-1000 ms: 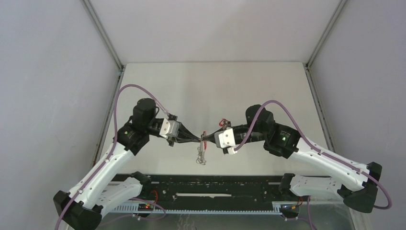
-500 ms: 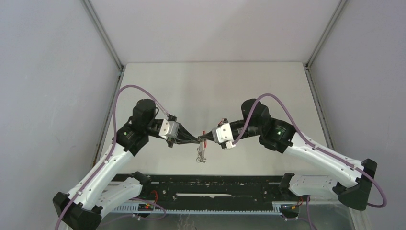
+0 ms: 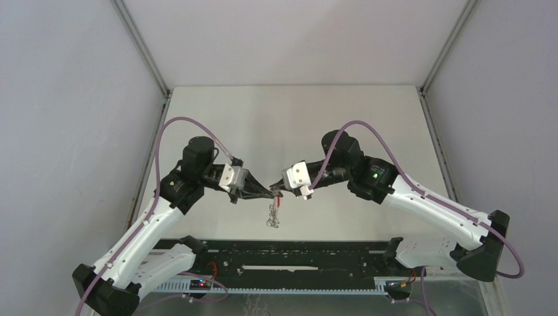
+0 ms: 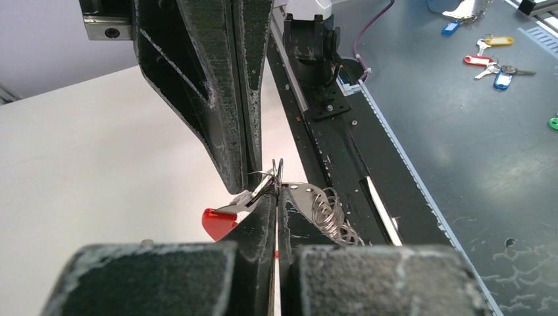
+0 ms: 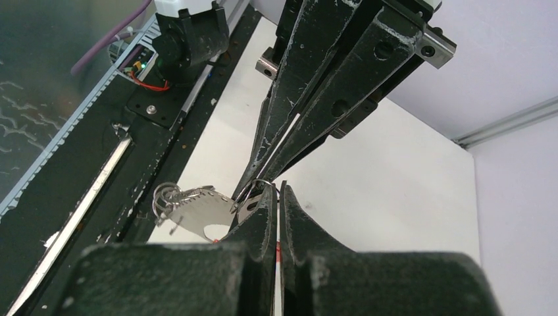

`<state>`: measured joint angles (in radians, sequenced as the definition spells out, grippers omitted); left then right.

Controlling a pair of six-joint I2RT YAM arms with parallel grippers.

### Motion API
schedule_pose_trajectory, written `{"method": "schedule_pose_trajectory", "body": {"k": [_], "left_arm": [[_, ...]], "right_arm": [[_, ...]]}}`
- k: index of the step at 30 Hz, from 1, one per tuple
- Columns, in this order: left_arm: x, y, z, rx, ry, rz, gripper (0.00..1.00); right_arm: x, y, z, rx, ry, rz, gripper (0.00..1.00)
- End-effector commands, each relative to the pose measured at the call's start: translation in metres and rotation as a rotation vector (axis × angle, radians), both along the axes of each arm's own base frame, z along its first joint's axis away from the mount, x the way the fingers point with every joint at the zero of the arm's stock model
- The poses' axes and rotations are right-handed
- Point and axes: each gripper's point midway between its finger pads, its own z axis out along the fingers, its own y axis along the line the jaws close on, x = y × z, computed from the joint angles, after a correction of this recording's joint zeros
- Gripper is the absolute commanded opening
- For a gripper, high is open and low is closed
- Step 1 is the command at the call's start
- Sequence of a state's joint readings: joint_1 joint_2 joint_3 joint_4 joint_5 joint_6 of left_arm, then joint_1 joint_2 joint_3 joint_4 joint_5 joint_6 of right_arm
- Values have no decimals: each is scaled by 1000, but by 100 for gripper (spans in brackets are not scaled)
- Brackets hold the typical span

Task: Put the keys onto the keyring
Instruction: Insert the key onto the keyring.

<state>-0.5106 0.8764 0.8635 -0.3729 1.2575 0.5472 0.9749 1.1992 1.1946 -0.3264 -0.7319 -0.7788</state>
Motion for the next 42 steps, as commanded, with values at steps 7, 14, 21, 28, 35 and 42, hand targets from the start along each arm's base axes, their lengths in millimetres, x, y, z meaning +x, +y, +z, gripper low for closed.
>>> {"method": "schedule_pose_trajectory", "body": {"k": [7,14,21,28,35,42], "left_arm": [[4,-4,13,-23,-54,11,0],[7,-5,22,-34,-65,28,0],[7,-9,36,-96,1,43,0],[30,-15,60,-170,-35,146,0],[28,-16,65,-199,-63,130,0],[16,-15,54,-194,-74,74,0]], "right_arm": [[11,20,11,14,-26,-121,0],[11,24,7,-9,3,-160,0],[4,19,28,13,73,-107,18],[7,10,33,-11,155,-104,35],[12,-2,40,-98,271,-84,41],[-4,-14,32,-258,415,10,43]]}}
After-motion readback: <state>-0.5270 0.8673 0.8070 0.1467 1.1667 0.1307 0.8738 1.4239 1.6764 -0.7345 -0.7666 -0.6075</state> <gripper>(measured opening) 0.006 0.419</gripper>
